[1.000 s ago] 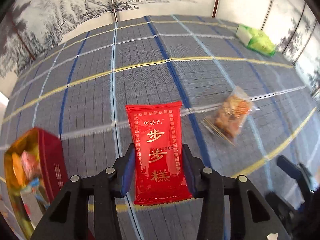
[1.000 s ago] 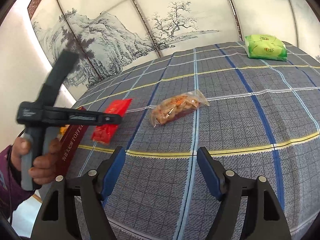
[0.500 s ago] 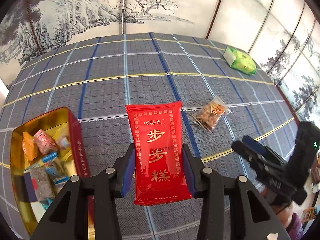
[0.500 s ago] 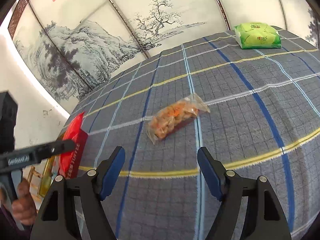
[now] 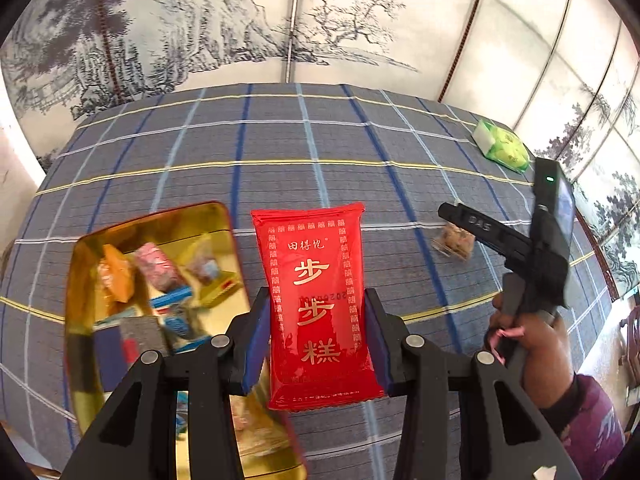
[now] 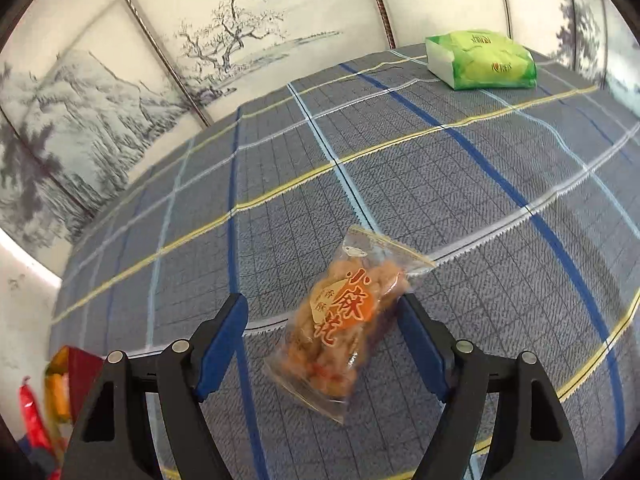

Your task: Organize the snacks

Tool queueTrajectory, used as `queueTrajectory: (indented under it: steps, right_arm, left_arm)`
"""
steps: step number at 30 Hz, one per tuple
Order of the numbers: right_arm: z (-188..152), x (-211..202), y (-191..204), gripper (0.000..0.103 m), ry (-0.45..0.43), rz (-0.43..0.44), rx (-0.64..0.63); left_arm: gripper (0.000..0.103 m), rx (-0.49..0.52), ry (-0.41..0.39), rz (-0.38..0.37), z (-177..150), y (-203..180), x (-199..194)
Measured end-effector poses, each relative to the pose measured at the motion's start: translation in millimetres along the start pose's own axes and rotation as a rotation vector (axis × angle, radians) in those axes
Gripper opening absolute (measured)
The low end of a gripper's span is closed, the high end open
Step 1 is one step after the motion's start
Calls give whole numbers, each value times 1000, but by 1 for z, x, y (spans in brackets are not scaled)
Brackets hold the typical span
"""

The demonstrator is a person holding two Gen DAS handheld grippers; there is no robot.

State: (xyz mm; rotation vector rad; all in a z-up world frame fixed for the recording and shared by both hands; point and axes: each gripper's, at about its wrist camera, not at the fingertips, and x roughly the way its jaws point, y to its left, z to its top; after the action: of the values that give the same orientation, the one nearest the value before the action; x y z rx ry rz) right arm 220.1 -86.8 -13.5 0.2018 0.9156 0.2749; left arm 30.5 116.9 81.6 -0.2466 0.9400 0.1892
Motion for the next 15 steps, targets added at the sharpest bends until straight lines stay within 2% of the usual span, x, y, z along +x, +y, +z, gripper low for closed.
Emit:
queueTrajectory:
  steps: [2, 3, 4, 6, 11, 15]
  right_arm:
    - [-3, 5, 12, 77, -9, -24, -66]
    - [-5, 5, 16, 69, -16, -37, -109]
    - [-9, 6, 21, 52, -19, -55, -179]
    - [-10, 3, 18, 44, -3, -15, -230]
    - [-12, -11, -8, 40, 56, 87, -249]
    - [-28, -37, -19, 40, 46, 129, -277]
  left_arm:
    - [40, -8, -2, 0, -2, 7, -2]
    - [40, -14, 0, 0, -3, 11, -3]
    - [40, -18, -1, -1, -4, 14, -4]
    - [40, -28, -3, -2, -7, 18, -7]
    - [40, -44, -8, -6, -14, 25, -13]
    - [40, -44, -13, -8, -20, 23, -20]
